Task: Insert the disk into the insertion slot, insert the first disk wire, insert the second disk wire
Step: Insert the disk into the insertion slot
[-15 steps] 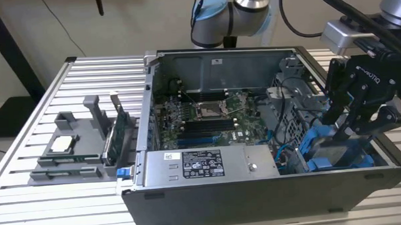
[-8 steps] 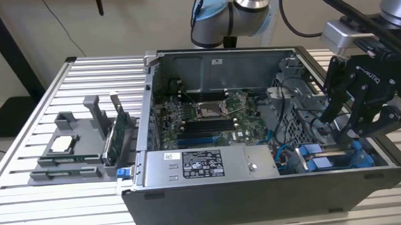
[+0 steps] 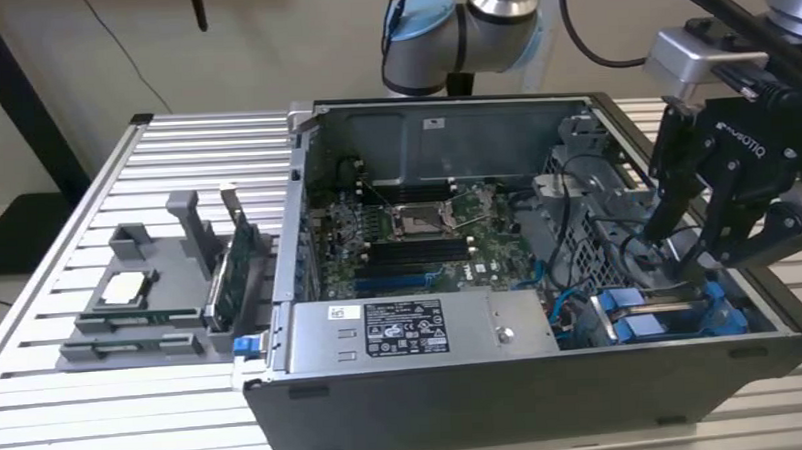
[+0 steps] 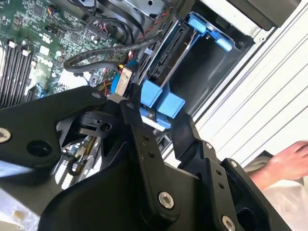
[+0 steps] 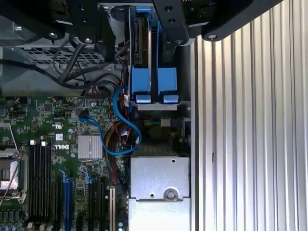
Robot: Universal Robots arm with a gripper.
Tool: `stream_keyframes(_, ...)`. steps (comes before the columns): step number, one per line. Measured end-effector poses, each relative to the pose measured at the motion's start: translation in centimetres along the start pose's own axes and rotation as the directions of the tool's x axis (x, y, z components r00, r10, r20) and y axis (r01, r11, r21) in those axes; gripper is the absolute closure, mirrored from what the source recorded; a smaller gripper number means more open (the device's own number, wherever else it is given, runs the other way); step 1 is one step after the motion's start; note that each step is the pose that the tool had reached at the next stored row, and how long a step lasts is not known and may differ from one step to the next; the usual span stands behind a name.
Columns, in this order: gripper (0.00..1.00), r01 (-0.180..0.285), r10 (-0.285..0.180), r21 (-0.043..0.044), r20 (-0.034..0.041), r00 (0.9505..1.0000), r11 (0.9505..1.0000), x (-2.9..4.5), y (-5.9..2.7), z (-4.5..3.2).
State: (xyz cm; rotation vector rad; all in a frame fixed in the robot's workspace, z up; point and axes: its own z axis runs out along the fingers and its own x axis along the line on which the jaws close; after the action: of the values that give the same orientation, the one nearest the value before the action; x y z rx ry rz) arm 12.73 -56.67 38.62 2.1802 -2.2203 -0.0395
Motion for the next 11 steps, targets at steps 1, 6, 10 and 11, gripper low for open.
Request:
stream_keyframes(1, 0.47, 0.000, 0.000, 0.0000, -0.0002, 1.0000, 1.0000, -0.05, 0.00, -0.07)
stream_keyframes(6, 0.47, 0.000, 0.000, 0.0000, -0.0003, 1.0000, 1.0000, -0.29, 0.03, -0.61)
stream_keyframes(10, 0.47, 0.000, 0.000, 0.0000, -0.0003, 1.0000, 1.0000, -0.46, 0.05, -1.13)
stream_keyframes(11, 0.47, 0.000, 0.000, 0.0000, -0.0003, 1.0000, 1.0000, -0.51, 0.06, -1.27)
